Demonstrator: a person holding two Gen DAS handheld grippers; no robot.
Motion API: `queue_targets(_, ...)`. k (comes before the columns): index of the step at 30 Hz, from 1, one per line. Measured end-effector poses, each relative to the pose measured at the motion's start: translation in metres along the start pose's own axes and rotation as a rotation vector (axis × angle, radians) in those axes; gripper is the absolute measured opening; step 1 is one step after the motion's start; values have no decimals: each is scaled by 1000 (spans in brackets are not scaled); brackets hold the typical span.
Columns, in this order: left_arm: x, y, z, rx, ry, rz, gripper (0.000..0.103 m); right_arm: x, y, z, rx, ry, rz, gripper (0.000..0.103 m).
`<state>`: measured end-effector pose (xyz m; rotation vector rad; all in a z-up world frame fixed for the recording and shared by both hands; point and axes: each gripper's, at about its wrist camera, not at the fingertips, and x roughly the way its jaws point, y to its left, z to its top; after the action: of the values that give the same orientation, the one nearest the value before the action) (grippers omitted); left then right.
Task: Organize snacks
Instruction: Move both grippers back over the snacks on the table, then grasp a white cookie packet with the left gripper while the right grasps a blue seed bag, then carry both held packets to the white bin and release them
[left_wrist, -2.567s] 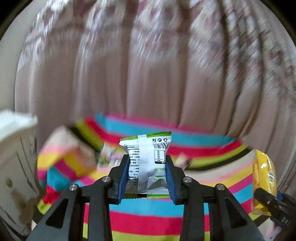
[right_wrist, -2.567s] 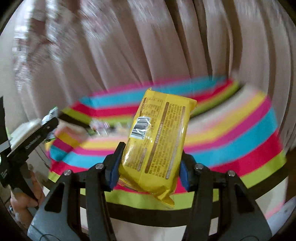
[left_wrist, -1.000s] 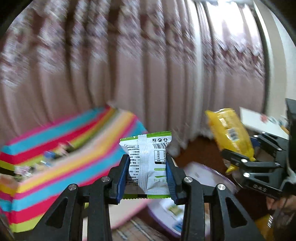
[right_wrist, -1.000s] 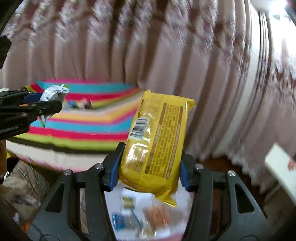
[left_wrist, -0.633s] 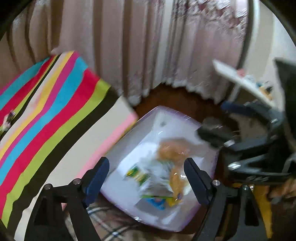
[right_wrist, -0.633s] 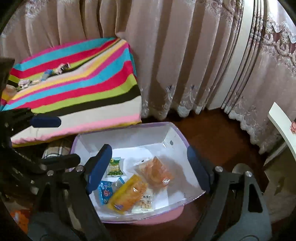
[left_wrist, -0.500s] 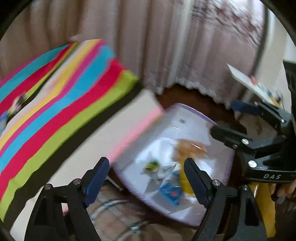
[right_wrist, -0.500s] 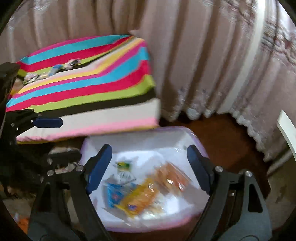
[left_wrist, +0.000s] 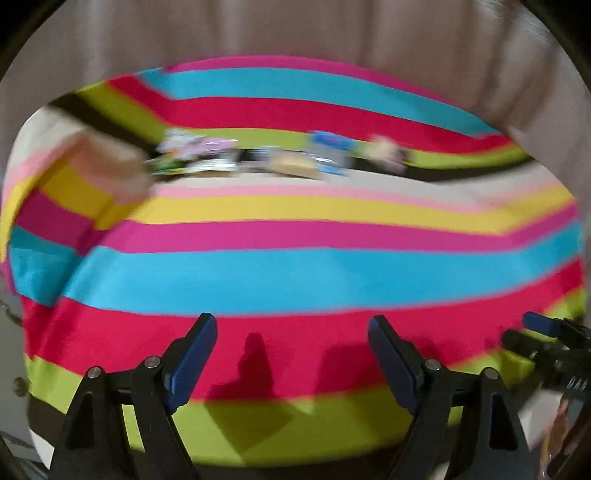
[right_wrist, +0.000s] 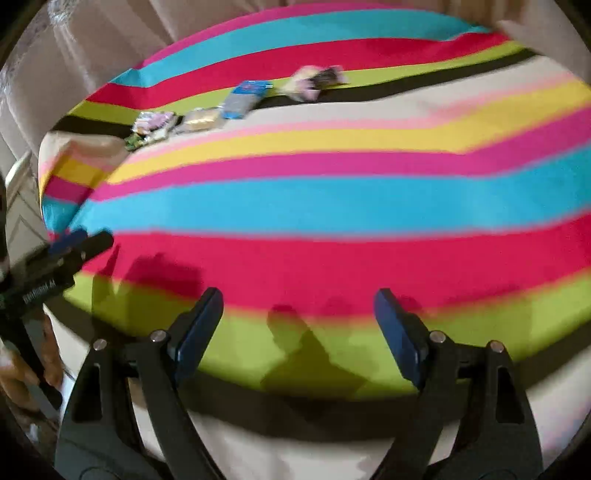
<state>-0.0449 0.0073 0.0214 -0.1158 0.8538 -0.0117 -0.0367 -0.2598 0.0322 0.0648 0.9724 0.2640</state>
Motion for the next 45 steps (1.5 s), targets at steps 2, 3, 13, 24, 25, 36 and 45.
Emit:
queue_targets(2,16,21,14,-56,9,15,84,28,7,30,27,11,28,85)
queue_targets(3,24,34,21,-93,11,26,84,41,9,46,42,12,43,85)
queue_targets(13,54,79,78,-120,-61,75,85,173,50,217,220,-1,84,89)
queue_targets(24,122,80,172,76,-80,135,88,176,79,215,-4,-97,-94,54)
queue_targets(25,129,79,178,80,-71,139,88,171,73,208,9,-96,-77,54)
queue_targets(36,94,74,175,-53,-75,-9,43,54,14,88,91,-139,26,54)
queue_targets(45,-63,37,100,-60,-277,-80,44,-51,-5,27,123,-216,32,54)
